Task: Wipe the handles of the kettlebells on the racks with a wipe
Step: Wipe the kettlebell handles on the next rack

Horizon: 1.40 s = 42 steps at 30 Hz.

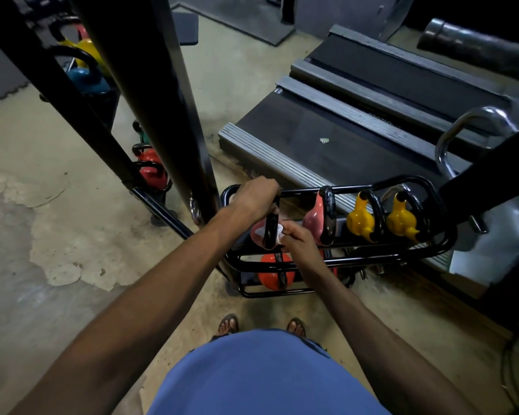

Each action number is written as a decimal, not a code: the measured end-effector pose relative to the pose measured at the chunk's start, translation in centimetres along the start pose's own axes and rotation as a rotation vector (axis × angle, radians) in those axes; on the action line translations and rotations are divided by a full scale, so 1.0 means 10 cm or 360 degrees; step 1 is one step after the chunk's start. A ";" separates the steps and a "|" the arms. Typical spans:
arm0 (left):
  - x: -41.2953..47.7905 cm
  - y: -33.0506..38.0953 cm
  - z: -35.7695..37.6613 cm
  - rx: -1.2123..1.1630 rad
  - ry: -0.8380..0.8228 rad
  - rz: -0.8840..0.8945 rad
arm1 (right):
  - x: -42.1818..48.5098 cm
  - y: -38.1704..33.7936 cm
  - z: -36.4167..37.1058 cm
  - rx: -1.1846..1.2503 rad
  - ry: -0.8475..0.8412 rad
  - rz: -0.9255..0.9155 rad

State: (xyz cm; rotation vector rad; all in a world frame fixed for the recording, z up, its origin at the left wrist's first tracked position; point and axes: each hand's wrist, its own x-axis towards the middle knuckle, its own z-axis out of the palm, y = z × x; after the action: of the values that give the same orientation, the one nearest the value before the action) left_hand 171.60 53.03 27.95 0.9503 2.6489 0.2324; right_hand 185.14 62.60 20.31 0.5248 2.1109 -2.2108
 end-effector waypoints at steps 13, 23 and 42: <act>0.01 -0.07 0.06 -0.0096 -0.0031 -0.0030 | 0.49 -0.32 0.05 0.0631 0.0284 0.0634; -0.06 -0.09 0.12 -0.0067 -0.0136 0.0087 | 0.74 -0.47 0.05 0.0712 0.0414 0.0988; -0.29 -0.01 0.24 -0.0050 0.0007 -0.0007 | 0.87 -0.57 0.12 0.0919 0.0333 0.1080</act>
State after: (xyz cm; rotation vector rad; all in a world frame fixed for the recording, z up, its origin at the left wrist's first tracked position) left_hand 174.48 51.24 26.39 0.9353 2.6432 0.2749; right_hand 175.24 63.60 23.49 1.3095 1.0384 -2.3325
